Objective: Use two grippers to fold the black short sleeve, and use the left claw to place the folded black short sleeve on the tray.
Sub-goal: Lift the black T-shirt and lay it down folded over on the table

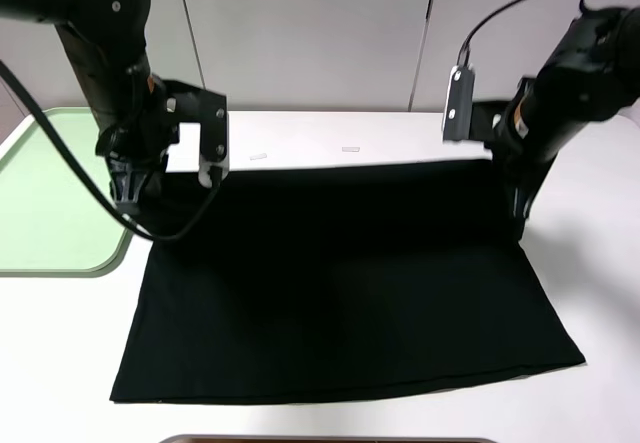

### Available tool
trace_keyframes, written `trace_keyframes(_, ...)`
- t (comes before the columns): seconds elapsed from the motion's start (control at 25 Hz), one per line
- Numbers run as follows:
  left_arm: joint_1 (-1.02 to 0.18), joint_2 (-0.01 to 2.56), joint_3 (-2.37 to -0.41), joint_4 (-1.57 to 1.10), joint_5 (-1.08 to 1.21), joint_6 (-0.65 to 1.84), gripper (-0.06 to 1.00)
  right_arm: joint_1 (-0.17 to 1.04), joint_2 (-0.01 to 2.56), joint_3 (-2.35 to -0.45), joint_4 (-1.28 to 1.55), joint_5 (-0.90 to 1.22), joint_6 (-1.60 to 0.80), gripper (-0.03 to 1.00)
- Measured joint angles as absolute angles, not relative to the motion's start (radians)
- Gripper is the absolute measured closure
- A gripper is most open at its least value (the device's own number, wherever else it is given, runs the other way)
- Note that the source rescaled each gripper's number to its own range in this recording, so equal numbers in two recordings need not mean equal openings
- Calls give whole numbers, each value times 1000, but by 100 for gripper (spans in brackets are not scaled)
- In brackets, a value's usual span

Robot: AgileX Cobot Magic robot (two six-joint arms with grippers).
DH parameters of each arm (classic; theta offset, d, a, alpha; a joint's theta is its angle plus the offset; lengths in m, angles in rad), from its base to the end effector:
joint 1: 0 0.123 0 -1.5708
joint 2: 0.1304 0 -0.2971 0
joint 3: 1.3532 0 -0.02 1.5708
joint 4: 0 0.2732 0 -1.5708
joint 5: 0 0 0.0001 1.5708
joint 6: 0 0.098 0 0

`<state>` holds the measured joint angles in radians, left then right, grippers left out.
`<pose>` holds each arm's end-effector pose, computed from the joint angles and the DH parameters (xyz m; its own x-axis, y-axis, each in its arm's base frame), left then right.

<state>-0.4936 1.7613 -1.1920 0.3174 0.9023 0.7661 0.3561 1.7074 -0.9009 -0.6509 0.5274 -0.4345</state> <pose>0.3327 -0.1517 0.2031 -0.1480 0.9859 0.0779 0.9439 0.1173 0.3087 0.3243 0.0887 0.1593 -0.2671 -0.9634 0.0236 -0.8422 0.2215 -0.4916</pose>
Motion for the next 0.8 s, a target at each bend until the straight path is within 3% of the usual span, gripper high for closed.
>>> trace_keyframes(0.24, -494, 1761, -1092, 226, 971, 780, 94, 371, 1705, -818, -560, 568, -452, 88)
trace_keyframes(0.8, -494, 1701, -1085, 18, 1098, 866, 94, 371, 1646, -818, -427, 860, -407, 88)
